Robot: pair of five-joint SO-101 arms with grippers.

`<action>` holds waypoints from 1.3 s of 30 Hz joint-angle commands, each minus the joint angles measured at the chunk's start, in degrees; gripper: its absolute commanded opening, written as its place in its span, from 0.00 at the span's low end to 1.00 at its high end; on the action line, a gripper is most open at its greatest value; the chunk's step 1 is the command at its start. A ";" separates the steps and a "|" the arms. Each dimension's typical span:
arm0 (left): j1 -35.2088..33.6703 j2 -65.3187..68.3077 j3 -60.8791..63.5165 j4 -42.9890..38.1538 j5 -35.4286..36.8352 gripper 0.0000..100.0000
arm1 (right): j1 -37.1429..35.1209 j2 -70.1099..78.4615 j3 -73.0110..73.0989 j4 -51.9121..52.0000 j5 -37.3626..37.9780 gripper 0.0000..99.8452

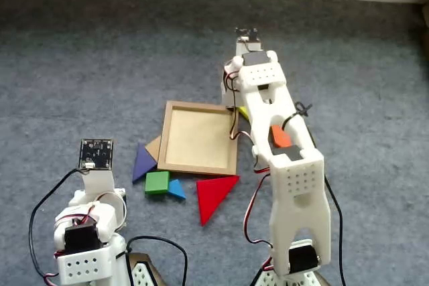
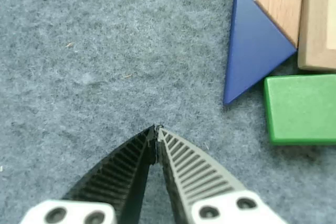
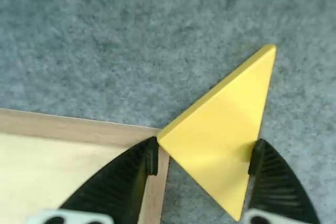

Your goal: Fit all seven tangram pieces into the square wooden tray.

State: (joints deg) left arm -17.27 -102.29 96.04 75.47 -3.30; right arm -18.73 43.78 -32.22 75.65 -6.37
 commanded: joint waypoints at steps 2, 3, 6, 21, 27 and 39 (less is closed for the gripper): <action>-0.75 -1.71 1.19 0.26 -0.09 0.03 | 2.07 -0.40 -0.66 2.51 5.27 0.25; -0.75 -1.71 1.19 0.26 -0.09 0.03 | 2.07 -0.40 -0.66 3.30 5.71 0.25; -0.75 -1.71 1.19 0.26 -0.09 0.03 | 2.07 -0.57 -0.84 5.32 6.24 0.25; -0.75 -1.71 1.19 0.26 -0.09 0.03 | -3.91 -11.03 4.26 11.65 14.86 0.25; -0.75 -1.71 1.19 0.26 -0.09 0.03 | 2.68 -15.60 4.44 7.34 14.77 0.21; -0.75 -1.71 1.19 0.26 -0.09 0.03 | 14.90 -16.48 4.70 -10.33 15.03 0.05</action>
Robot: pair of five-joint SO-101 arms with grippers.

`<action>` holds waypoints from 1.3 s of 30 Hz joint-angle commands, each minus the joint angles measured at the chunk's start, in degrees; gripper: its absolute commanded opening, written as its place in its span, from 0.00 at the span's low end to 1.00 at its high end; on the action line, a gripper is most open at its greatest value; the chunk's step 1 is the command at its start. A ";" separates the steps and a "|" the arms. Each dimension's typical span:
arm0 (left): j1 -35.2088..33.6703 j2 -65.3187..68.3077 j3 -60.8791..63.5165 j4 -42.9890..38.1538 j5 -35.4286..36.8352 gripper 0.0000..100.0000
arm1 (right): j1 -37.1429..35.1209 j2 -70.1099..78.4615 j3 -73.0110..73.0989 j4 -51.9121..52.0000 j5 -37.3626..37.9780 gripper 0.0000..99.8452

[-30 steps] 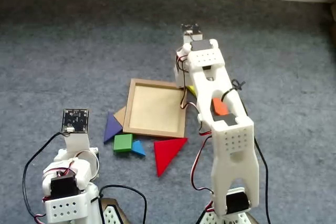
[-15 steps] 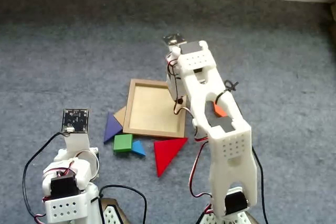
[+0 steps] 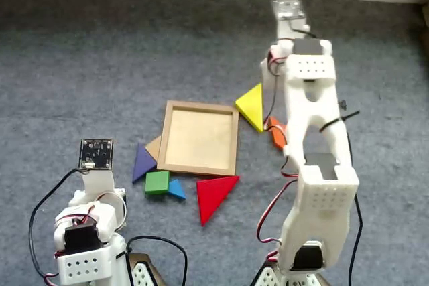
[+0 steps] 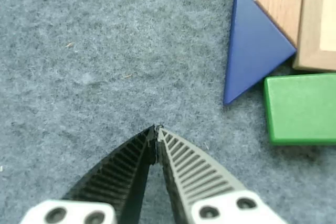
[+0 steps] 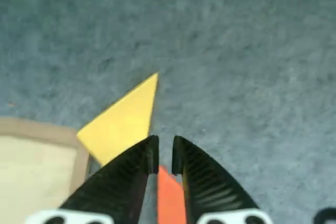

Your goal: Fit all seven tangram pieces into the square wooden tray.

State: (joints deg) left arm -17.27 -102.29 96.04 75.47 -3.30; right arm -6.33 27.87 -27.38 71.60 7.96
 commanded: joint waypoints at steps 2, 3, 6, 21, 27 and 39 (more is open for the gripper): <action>-0.75 -1.71 1.19 0.26 -0.09 0.03 | 2.95 3.56 -0.04 -8.66 0.70 0.04; -0.75 -1.71 1.19 0.26 -0.09 0.03 | 2.95 5.93 -0.31 -8.57 1.14 0.03; -0.75 -1.71 1.19 0.26 -0.09 0.03 | 2.51 11.38 -0.48 -8.31 6.51 0.01; -0.75 -1.71 1.19 0.26 -0.09 0.03 | -7.25 16.48 -0.57 -1.45 9.05 0.01; -0.75 -1.71 1.19 0.26 -0.09 0.03 | -12.00 14.46 -0.40 3.12 9.14 0.01; -0.75 -1.71 1.19 0.26 -0.09 0.03 | -19.82 6.20 2.68 11.03 9.14 0.01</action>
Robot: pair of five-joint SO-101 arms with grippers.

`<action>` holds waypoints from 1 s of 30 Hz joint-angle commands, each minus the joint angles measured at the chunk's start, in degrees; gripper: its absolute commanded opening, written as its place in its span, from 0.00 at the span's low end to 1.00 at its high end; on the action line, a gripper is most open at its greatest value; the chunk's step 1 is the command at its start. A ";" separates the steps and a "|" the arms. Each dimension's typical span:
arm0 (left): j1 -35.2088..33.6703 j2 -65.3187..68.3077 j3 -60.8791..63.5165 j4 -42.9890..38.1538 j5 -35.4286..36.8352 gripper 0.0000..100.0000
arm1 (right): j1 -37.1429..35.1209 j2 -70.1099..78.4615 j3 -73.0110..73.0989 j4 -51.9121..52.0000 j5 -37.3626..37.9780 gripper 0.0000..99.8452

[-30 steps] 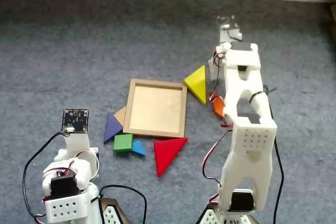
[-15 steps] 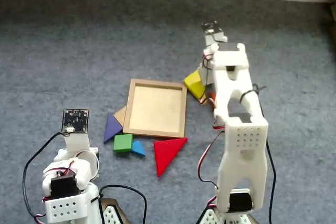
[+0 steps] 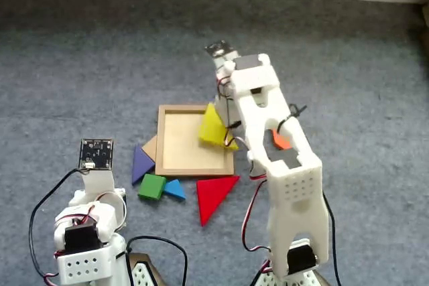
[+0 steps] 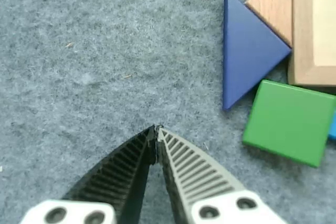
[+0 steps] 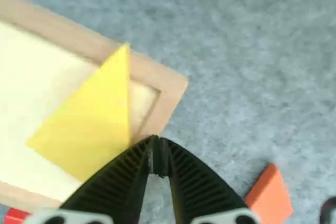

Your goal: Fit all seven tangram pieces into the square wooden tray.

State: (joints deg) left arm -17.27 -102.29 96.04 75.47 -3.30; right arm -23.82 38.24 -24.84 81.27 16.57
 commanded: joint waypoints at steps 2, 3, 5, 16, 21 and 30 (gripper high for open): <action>-0.75 -1.71 1.19 0.26 -0.09 0.03 | -2.77 -4.26 0.13 1.89 0.44 0.01; -0.75 -1.71 1.19 0.26 -0.09 0.03 | -2.86 -4.26 -0.04 2.33 0.44 0.01; -0.75 -1.71 1.19 0.26 -0.09 0.03 | -2.86 -4.26 -0.13 2.95 0.26 0.01; -0.75 -1.71 1.19 0.26 -0.09 0.03 | -5.23 -10.68 0.31 6.73 0.09 0.01; -0.75 -1.71 1.19 0.26 -0.09 0.03 | -9.63 -18.59 2.51 5.49 0.00 0.01; -0.75 -1.71 1.19 0.26 -0.09 0.03 | -15.69 -20.26 18.07 -14.81 -3.25 0.01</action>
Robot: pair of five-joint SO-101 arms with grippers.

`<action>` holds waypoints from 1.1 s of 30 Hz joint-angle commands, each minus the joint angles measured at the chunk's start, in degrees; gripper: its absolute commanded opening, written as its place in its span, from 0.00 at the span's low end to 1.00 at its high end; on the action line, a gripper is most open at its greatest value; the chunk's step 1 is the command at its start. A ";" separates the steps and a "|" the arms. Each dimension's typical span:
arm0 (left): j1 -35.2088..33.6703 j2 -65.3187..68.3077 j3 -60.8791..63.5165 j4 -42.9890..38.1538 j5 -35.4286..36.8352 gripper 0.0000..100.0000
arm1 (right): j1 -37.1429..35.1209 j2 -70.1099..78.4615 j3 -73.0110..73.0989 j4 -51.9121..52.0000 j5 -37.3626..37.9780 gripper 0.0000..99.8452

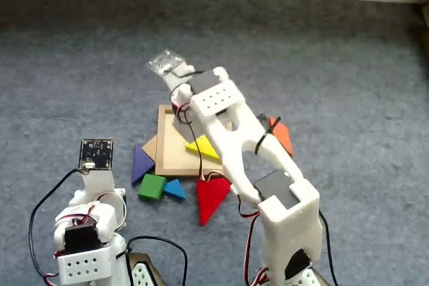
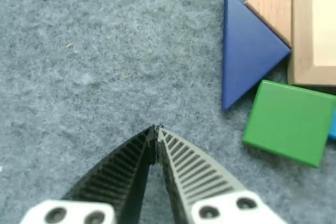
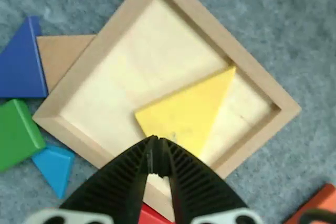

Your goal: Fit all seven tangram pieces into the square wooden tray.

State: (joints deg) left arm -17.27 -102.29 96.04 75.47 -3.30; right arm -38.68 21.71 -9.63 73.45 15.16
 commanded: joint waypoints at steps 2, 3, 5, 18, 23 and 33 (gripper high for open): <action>-0.75 -1.71 1.19 0.26 -0.09 0.03 | -0.84 -3.74 5.67 -11.65 -2.02 0.01; -0.75 -1.71 1.19 0.26 -0.09 0.03 | -0.75 -3.74 6.90 -13.49 -1.85 0.01; -0.75 -1.71 1.19 0.26 -0.09 0.03 | -0.57 -3.65 9.01 -16.84 -1.85 0.01; -0.75 -1.71 1.19 0.26 -0.09 0.03 | 7.52 -3.65 16.66 -21.76 -1.76 0.01; -0.75 -1.71 1.19 0.26 -0.09 0.03 | 12.35 -4.00 16.22 -17.19 -1.76 0.01; -0.75 -1.71 1.19 0.26 -0.09 0.03 | 10.95 -16.22 12.62 -4.18 -1.76 0.01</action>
State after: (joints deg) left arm -17.27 -102.29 96.04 75.47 -3.30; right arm -27.08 14.51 6.37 66.33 13.85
